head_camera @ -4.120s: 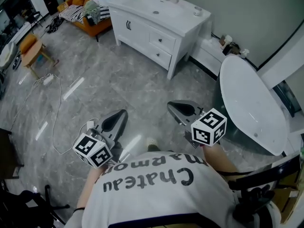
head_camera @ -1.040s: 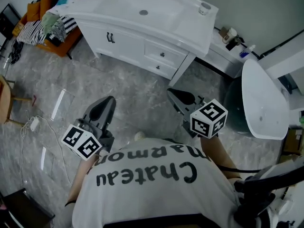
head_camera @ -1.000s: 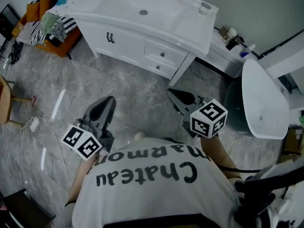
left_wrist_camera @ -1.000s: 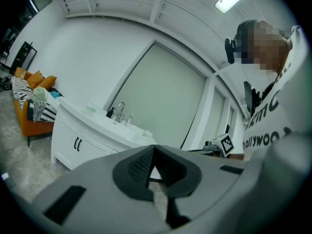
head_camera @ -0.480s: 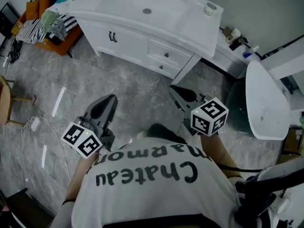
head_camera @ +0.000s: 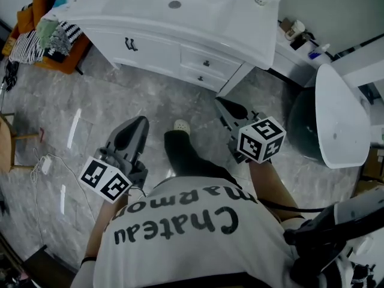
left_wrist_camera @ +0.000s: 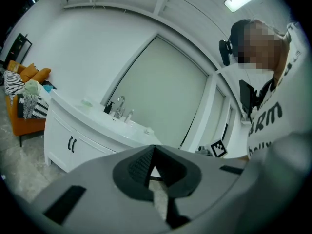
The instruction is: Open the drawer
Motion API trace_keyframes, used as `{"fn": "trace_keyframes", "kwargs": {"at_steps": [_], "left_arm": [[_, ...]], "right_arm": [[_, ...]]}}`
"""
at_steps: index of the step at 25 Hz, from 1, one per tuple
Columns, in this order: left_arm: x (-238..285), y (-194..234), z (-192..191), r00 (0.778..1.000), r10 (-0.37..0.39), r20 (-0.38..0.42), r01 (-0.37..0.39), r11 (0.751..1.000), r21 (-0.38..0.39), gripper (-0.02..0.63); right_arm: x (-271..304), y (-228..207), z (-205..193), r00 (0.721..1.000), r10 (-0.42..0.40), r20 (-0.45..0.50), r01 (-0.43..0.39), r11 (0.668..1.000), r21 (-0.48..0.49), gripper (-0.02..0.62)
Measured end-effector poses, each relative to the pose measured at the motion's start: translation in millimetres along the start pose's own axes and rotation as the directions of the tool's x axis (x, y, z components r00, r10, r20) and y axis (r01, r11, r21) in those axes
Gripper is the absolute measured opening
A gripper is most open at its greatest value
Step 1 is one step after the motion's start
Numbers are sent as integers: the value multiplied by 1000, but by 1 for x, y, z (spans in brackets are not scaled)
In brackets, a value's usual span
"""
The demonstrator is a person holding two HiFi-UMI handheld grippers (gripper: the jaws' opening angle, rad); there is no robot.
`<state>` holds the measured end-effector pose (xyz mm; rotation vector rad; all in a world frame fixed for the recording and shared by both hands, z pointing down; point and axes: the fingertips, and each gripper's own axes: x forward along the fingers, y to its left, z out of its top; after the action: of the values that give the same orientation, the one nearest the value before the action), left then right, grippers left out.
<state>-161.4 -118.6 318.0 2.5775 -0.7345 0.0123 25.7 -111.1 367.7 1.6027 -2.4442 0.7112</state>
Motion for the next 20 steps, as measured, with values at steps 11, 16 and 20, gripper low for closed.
{"fn": "trace_keyframes", "kwargs": {"at_steps": [11,16,20], "left_arm": [[87,87,-5,998,10,-61,-17,993,-117,8],[135,114,-19,988,-41,-148,40,999,-7,8],[164,133,-31,976,-57,-209,70,996,53,8]], "right_arm": [[100,-88,-22,994,-92,-57,99,985,141,11],[137,-140,-37,982,-179,-68,189,957,218,12],[159,-172,-59,964,-243,-110,264,929,260,12]]}}
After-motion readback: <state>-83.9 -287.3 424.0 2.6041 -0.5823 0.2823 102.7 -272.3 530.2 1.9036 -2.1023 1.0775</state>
